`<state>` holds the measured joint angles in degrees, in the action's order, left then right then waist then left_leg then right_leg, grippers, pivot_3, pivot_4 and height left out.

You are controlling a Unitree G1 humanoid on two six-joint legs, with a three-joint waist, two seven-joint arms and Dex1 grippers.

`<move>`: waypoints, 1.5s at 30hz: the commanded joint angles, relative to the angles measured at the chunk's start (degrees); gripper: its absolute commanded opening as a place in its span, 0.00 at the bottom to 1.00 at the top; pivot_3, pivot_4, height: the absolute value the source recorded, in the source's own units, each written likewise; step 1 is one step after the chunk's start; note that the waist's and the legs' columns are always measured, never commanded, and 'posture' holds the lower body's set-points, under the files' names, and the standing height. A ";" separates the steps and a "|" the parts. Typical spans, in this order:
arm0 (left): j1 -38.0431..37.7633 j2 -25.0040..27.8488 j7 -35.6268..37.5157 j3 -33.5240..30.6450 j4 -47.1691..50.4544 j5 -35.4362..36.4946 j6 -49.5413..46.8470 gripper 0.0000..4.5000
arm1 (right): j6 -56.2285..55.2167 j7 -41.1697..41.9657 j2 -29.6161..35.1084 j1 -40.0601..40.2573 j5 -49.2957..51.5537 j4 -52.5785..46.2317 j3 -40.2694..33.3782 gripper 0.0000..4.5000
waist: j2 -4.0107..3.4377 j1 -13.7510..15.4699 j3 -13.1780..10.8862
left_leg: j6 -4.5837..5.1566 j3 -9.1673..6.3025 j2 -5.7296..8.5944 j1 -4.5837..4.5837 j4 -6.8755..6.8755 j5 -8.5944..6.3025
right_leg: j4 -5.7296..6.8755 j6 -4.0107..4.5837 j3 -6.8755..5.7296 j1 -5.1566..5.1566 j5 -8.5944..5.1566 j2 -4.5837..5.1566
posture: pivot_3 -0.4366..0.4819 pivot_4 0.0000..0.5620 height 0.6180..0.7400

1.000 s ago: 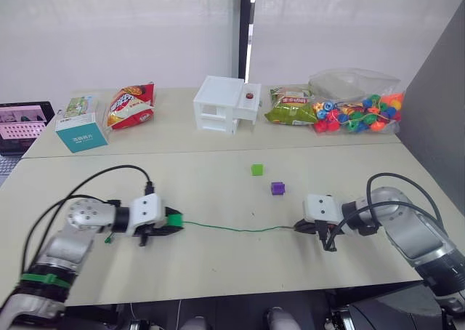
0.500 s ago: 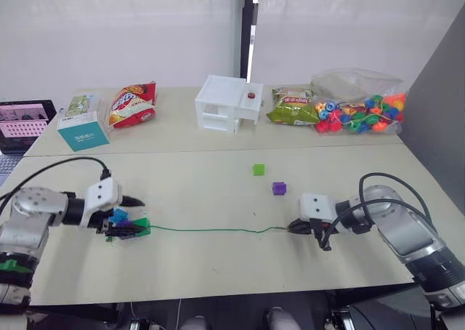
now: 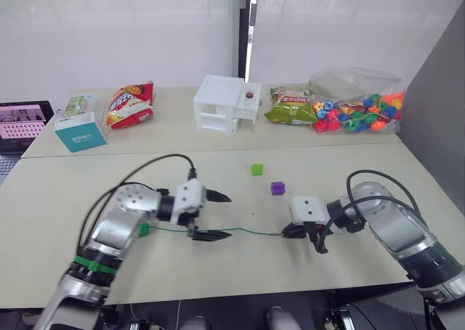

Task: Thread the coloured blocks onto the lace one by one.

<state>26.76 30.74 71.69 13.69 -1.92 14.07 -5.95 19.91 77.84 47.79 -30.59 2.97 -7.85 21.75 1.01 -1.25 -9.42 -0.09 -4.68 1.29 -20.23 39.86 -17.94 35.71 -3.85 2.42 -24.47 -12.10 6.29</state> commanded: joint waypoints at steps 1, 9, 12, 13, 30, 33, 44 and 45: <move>-0.78 -5.46 -3.80 3.03 -3.84 -2.32 2.57 1.00 | 1.51 0.77 -0.36 -0.92 0.02 -2.64 0.73 0.00 | 0.00 0.29 0.00 | 0.00 0.00 0.01 0.01 0.02 0.00 | -0.06 0.00 0.00 0.03 0.00 0.01 | 0.48 0.27 1.00; -0.05 -13.14 -7.09 8.54 -10.49 -8.41 8.50 1.00 | 2.34 0.41 -0.46 -0.92 -1.12 -2.85 1.89 0.00 | 0.00 0.55 0.00 | -0.04 0.00 0.04 -0.04 0.05 0.02 | -0.49 0.00 0.00 0.11 0.01 0.03 | 0.48 0.27 1.00; 0.08 -14.12 -7.91 8.71 -11.27 -8.81 8.98 1.00 | 2.49 0.09 -0.56 -0.79 -1.42 -2.88 1.90 0.00 | 0.00 0.49 0.00 | -0.04 0.00 0.04 -0.01 0.02 0.02 | -0.49 0.00 0.00 0.11 0.01 0.03 | 0.48 0.27 1.00; 0.09 -14.22 -8.10 8.63 -11.36 -8.86 9.02 1.00 | 2.60 0.01 -0.63 -0.75 -1.47 -2.93 1.84 0.00 | 0.00 0.50 0.00 | -0.04 0.00 0.04 -0.02 0.02 0.02 | -0.49 0.00 0.00 0.10 0.01 0.03 | 0.48 0.27 1.00; -2.30 -14.37 -8.72 8.47 -9.01 -7.64 7.40 0.42 | 3.17 -0.40 -0.43 -0.63 -1.55 -2.84 1.58 0.00 | 0.00 0.56 0.00 | -0.04 0.00 0.04 -0.02 0.03 0.02 | -0.52 0.00 0.00 0.13 0.01 0.04 | 0.48 0.27 1.00; -2.44 -14.49 -8.58 8.50 -8.74 -7.53 7.17 0.21 | 3.25 -0.50 -0.35 -0.11 -1.63 -3.23 1.74 0.00 | 0.00 0.54 0.00 | -0.04 0.00 0.04 -0.02 0.03 0.02 | -0.52 0.00 0.00 0.13 0.01 0.04 | 0.48 0.27 1.00; -2.81 -14.26 -8.50 8.15 -7.98 -7.29 6.88 0.01 | 8.97 -2.36 0.44 1.18 -1.89 -5.92 1.30 0.00 | 0.00 0.56 0.00 | -0.04 0.00 0.04 -0.02 0.03 0.02 | -0.52 0.00 0.00 0.12 0.01 0.04 | 0.48 0.27 1.00; -2.84 -14.26 -8.50 8.17 -7.94 -7.28 6.83 0.00 | 10.06 -2.91 0.24 1.36 -1.37 -6.47 0.75 0.07 | 0.00 0.56 0.00 | -0.04 0.00 0.04 -0.02 0.03 0.02 | -0.52 0.00 0.00 0.13 0.01 0.04 | 0.48 0.27 1.00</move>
<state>24.25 16.43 63.37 22.35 -11.86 6.00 0.96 27.94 75.67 47.70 -29.69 1.14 -12.36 23.97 1.01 -0.68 -9.42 -0.13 -4.68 1.33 -20.25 39.89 -17.92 35.19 -3.85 2.42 -24.34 -12.09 6.33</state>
